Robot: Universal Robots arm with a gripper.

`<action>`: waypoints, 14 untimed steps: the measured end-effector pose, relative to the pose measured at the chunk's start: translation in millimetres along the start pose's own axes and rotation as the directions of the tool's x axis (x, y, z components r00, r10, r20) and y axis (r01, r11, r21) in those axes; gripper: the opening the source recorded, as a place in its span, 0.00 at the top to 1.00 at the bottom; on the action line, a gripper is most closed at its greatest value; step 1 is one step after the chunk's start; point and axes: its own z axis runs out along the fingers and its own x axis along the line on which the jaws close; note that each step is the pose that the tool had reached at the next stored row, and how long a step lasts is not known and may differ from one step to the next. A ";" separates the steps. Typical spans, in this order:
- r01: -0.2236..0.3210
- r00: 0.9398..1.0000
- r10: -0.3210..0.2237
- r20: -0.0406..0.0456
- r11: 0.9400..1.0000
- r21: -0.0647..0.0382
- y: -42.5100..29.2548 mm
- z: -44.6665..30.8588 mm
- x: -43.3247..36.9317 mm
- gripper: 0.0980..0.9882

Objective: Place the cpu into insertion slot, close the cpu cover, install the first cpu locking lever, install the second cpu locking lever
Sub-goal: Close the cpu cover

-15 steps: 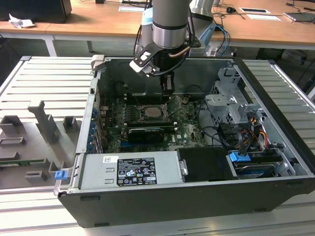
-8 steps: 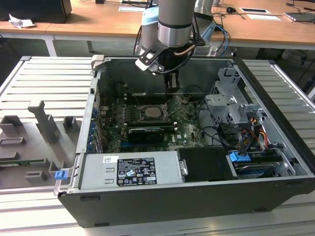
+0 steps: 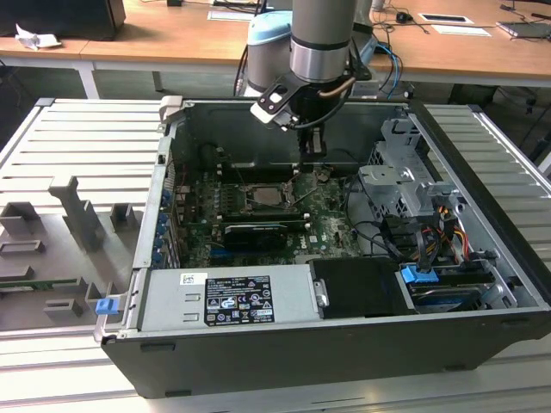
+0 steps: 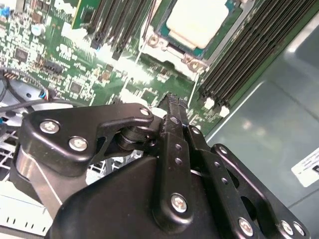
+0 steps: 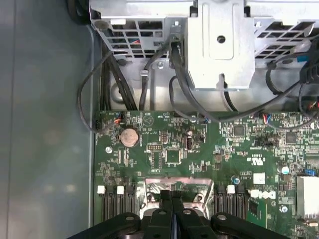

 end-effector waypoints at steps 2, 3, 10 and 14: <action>0.000 1.000 0.000 0.000 1.000 0.000 5.5 0.3 0.1 0.99; 0.001 1.000 -0.001 0.000 1.000 0.000 7.1 0.3 0.2 0.99; 0.001 1.000 -0.001 0.000 1.000 0.000 25.7 1.4 0.3 0.99; 0.001 1.000 -0.001 0.000 1.000 0.000 34.7 2.1 0.2 0.99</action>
